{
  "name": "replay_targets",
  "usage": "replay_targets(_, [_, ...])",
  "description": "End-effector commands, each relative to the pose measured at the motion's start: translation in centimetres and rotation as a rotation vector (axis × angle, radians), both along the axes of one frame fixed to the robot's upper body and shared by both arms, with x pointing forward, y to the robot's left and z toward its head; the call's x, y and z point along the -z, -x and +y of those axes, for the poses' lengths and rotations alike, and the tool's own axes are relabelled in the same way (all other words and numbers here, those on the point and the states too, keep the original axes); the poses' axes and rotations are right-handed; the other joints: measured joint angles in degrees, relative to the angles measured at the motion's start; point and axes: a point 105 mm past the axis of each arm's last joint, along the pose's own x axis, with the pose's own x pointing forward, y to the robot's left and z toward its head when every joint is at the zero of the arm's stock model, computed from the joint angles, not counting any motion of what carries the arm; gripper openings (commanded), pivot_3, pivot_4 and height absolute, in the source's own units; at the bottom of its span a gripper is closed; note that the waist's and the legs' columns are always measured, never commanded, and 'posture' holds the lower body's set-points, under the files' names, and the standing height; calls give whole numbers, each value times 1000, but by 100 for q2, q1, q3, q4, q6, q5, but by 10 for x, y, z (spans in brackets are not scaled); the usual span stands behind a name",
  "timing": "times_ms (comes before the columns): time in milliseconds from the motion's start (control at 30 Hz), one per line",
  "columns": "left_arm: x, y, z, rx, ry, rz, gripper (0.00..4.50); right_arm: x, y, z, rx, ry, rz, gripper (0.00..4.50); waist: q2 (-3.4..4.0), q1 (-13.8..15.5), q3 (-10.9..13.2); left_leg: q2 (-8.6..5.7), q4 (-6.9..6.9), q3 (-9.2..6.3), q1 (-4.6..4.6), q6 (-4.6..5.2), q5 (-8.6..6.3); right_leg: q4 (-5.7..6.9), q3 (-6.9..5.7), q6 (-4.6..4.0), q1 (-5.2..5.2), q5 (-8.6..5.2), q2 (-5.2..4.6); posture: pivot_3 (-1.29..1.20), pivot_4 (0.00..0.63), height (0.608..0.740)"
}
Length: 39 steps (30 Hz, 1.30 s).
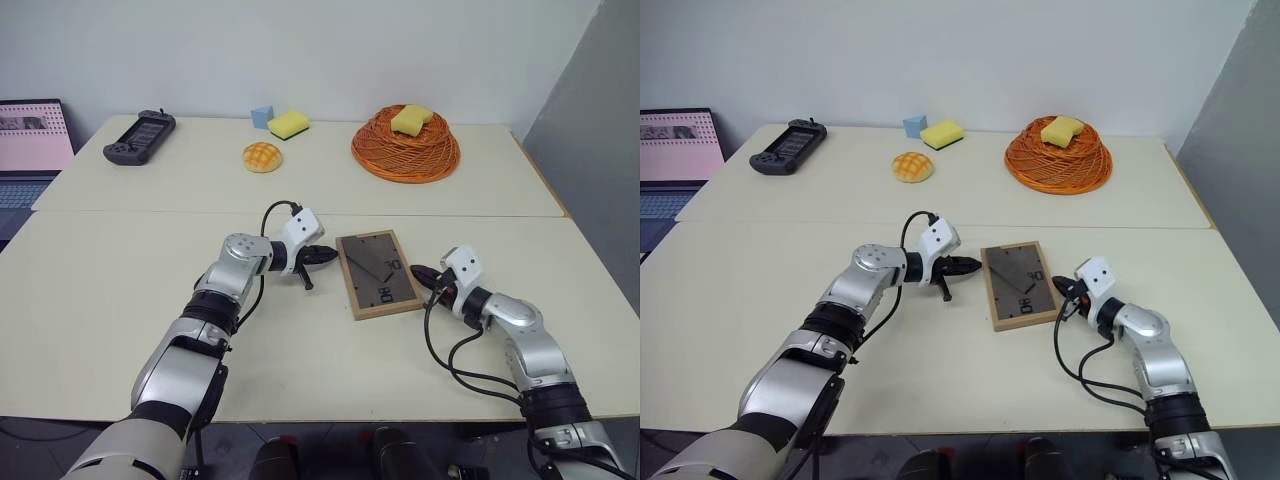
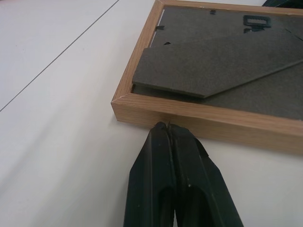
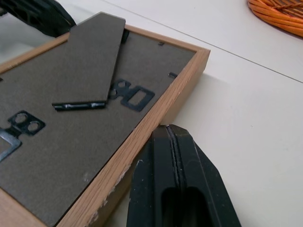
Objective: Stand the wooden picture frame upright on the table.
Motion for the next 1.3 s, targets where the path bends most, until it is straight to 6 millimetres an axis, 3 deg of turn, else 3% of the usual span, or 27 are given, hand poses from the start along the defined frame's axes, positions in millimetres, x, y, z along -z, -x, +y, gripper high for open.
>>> replay_targets(33, [-21,-3,12,14,11,-52,30,-17,8,12,-20,-43,-40,0,0,0,0,0,0,0,0,0,0,0,0,0,0,0,0,0,150,740])
replay_targets(167, [-18,2,25,21,-9,-38,30,-20,12,10,-6,-54,-34,0,0,5,0,1,0,0,0,0,0,-1,0,0,-1,-1,2,0,150,740])
replay_targets(367, [-17,12,41,50,-29,-18,30,-20,12,-8,53,-53,-16,0,0,20,0,1,0,-1,-2,0,0,-1,-2,-1,-1,-4,1,0,150,740])
replay_targets(500, [-14,10,37,41,-24,-16,30,-15,16,-13,61,-39,-1,0,0,44,0,1,0,-1,-4,1,0,-2,-2,-1,-1,-5,1,0,150,740])
replay_targets(700, [-11,28,21,146,-8,16,30,1,19,-24,89,-11,39,0,0,51,0,1,0,-2,-6,1,-1,-2,-1,-1,-1,-7,1,0,150,740])
replay_targets(867, [-18,29,18,157,-4,1,30,11,31,-11,55,-33,74,0,0,63,0,1,0,-5,-6,1,0,0,-3,-5,-1,-12,2,0,150,740])
replay_targets(1067, [-23,20,19,128,-8,-20,30,2,36,11,31,-99,71,0,0,58,0,2,0,-7,-7,1,0,1,-3,-4,-1,-21,4,0,150,740])
replay_targets(1300, [-22,21,20,130,-3,-16,30,0,33,6,40,-66,63,0,0,61,0,1,1,-8,-8,1,0,1,-3,-5,-1,-22,4,0,150,740])
